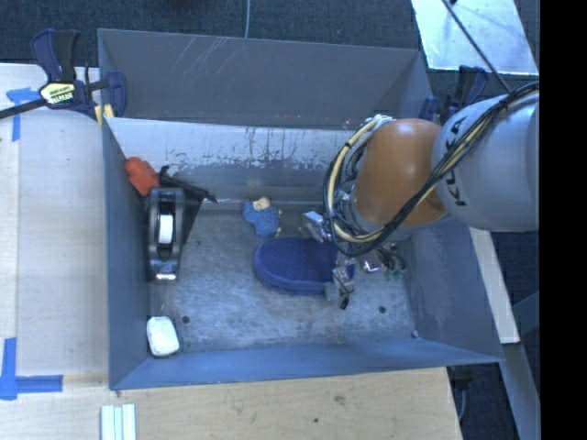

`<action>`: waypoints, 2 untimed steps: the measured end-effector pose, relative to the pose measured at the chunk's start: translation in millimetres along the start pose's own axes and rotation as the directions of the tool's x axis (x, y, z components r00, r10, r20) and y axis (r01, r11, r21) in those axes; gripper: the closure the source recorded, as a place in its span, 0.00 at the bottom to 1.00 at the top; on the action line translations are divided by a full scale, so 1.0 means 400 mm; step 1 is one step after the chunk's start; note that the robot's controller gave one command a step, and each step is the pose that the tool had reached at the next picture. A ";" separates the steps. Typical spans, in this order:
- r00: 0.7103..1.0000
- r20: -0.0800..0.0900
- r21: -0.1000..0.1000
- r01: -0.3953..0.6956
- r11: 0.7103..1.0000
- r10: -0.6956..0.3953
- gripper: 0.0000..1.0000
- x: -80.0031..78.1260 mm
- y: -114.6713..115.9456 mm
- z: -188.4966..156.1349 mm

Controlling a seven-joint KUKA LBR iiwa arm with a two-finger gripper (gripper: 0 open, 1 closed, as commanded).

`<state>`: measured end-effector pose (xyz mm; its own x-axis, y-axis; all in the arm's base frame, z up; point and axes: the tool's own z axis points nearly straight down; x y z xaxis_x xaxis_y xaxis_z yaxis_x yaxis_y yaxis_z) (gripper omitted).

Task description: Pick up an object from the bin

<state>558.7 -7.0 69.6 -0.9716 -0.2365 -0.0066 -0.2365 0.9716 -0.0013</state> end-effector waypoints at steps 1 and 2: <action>1.000 0.011 0.003 0.000 1.000 0.000 1.00 -0.011 -0.002 -0.017; 0.976 0.012 0.002 -0.216 0.976 0.216 1.00 0.021 0.018 -0.028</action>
Offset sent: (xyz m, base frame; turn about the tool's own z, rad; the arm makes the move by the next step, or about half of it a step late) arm 0.0000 0.0000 0.0000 0.0000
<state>548.7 -1.9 80.8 -0.9996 -0.0214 -0.0192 -0.0214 0.9998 -0.0020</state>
